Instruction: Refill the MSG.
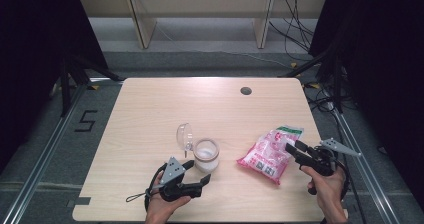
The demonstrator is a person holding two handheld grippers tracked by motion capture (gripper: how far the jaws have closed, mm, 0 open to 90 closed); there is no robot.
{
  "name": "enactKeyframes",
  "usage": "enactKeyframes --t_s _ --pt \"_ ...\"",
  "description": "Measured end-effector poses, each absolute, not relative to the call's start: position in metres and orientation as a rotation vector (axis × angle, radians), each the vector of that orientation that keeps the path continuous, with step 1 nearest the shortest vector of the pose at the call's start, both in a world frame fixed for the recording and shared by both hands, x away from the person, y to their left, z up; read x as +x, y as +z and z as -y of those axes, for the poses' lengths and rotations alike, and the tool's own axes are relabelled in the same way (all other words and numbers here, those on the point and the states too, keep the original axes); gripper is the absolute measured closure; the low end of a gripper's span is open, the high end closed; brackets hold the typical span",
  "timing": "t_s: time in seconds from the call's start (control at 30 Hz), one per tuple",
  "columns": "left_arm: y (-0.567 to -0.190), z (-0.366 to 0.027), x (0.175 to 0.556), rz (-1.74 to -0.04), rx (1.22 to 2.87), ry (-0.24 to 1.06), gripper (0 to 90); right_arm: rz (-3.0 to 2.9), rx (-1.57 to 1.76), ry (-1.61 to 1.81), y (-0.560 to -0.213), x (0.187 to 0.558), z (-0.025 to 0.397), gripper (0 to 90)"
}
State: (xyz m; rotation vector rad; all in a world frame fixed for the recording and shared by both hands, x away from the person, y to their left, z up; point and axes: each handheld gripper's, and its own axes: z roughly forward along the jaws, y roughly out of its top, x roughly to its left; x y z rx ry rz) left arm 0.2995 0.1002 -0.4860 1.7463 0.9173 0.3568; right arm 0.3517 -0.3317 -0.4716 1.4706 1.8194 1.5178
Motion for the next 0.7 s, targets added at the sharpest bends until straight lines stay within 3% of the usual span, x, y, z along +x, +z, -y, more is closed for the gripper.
enactKeyframes --t_s 0.7 --pt "-0.482 -0.124 0.304 -0.976 1.728 0.402 24.9 -1.917 1.432 1.503 -0.47 0.319 0.321 41.9"
